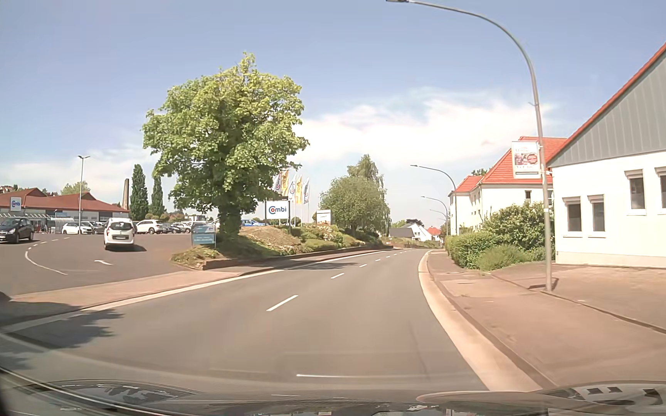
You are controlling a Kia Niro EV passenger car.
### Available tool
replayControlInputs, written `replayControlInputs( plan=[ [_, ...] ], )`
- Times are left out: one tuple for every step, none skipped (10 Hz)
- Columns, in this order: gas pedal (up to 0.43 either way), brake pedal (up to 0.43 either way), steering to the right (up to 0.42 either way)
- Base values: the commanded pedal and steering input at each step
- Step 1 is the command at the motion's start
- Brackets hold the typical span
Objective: Follow the waypoints while adhering to traffic rules and regulations
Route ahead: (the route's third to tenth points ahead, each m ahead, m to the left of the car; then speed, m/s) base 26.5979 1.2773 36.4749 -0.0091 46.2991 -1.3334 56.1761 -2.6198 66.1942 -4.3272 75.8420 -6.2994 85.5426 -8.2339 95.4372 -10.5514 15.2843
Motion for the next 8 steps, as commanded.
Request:
replayControlInputs(
  plan=[
    [0.15, 0.0, 0.021],
    [0.15, 0.0, 0.022],
    [0.15, 0.0, 0.023],
    [0.15, 0.0, 0.023],
    [0.15, 0.0, 0.023],
    [0.138, 0.0, 0.023],
    [0.138, 0.0, 0.023],
    [0.138, 0.0, 0.023]
  ],
)
